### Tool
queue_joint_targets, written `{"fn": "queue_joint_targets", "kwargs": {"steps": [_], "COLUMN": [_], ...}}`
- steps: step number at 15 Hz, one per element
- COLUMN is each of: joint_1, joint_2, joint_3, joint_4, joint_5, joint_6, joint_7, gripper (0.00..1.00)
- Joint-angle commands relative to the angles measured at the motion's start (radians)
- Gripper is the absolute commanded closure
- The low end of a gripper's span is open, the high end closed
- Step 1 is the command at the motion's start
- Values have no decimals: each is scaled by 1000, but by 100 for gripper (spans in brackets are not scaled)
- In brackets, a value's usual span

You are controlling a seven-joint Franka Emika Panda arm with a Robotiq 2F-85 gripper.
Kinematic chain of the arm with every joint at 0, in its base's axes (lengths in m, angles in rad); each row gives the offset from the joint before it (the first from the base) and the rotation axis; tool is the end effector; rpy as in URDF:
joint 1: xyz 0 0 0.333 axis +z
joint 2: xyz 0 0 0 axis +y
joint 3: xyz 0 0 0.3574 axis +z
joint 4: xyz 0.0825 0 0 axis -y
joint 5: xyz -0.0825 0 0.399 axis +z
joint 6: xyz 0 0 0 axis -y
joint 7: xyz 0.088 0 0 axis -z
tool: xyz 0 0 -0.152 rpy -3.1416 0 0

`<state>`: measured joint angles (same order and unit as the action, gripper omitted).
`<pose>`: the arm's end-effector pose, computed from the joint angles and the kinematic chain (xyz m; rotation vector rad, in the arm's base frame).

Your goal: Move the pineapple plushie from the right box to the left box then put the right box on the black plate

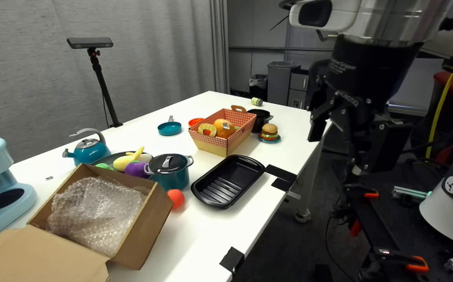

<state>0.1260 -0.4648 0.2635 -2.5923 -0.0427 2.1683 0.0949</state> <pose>0.3641 0.1424 0.3950 2.9653 0.4374 0.0892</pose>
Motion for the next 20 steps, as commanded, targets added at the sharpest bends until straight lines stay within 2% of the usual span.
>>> {"fn": "queue_joint_targets", "kwargs": {"steps": [1, 6, 9, 15, 20], "joint_1": [20, 21, 3, -42, -117], "joint_2": [3, 4, 12, 33, 49], "joint_3": [-20, -22, -21, -56, -118], "joint_4": [1, -1, -2, -11, -36], "joint_5": [-11, -11, -59, -220, -363], "joint_6": [-2, 3, 5, 27, 56], "joint_7": [9, 4, 5, -9, 2], "gripper": [0, 0, 0, 0, 0]}}
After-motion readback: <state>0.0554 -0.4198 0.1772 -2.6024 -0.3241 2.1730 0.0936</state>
